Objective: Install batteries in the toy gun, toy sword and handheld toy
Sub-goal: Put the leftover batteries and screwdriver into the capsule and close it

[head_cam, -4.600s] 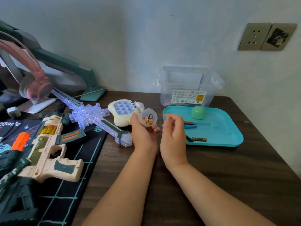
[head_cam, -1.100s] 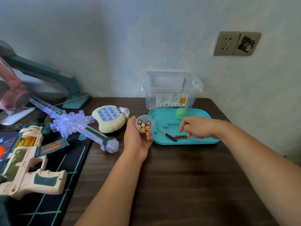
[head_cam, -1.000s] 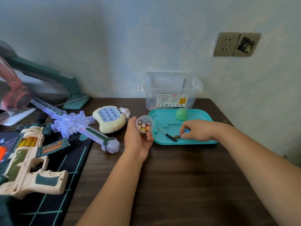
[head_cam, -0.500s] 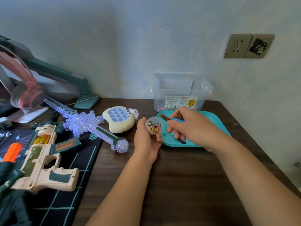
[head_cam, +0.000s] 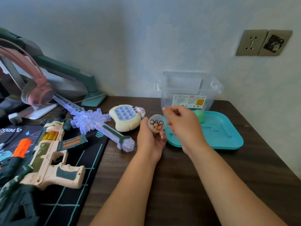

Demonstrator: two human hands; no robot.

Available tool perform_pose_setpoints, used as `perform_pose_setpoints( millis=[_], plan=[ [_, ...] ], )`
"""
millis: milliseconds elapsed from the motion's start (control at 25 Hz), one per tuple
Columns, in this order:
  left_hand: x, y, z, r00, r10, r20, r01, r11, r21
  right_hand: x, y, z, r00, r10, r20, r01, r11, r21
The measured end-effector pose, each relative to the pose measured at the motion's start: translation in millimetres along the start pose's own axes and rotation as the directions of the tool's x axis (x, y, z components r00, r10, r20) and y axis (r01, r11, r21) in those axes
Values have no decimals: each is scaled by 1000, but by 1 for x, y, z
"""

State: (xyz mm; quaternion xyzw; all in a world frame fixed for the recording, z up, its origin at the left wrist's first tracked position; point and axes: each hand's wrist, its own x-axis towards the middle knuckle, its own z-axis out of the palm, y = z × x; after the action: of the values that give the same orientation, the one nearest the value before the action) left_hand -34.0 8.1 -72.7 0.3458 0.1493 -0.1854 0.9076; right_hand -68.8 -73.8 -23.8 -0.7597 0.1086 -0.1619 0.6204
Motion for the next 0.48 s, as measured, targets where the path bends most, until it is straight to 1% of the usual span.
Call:
perform_pose_setpoints(
  millis=[40, 80, 120, 160, 200, 360, 480],
  plan=[
    [1, 1, 0, 1000, -5, -4, 5, 1000, -13, 3, -1, -5, 989, 144, 34, -148, 962, 229],
    [1, 2, 0, 1000, -8, -12, 7, 1000, -25, 6, -2, -10, 956, 268, 115, -292, 869, 400],
    [2, 2, 1, 1000, -12, -17, 11, 999, -32, 8, -3, -16, 912, 356, 205, -410, 770, 489],
    [1, 3, 0, 1000, -16, -17, 16, 999, -33, 9, -3, -20, 876, 396, 276, -483, 714, 508],
    [1, 3, 0, 1000, -17, -16, 16, 999, -31, 8, -4, -23, 858, 401, 322, -513, 700, 497],
    [0, 2, 0, 1000, -13, -10, 13, 1000, -13, 6, -8, -26, 846, 367, 386, -511, 764, 394],
    [-1, 1, 0, 1000, -10, -1, 10, 1000, -14, 6, -9, -31, 855, 328, 402, -463, 831, 309]
  ],
)
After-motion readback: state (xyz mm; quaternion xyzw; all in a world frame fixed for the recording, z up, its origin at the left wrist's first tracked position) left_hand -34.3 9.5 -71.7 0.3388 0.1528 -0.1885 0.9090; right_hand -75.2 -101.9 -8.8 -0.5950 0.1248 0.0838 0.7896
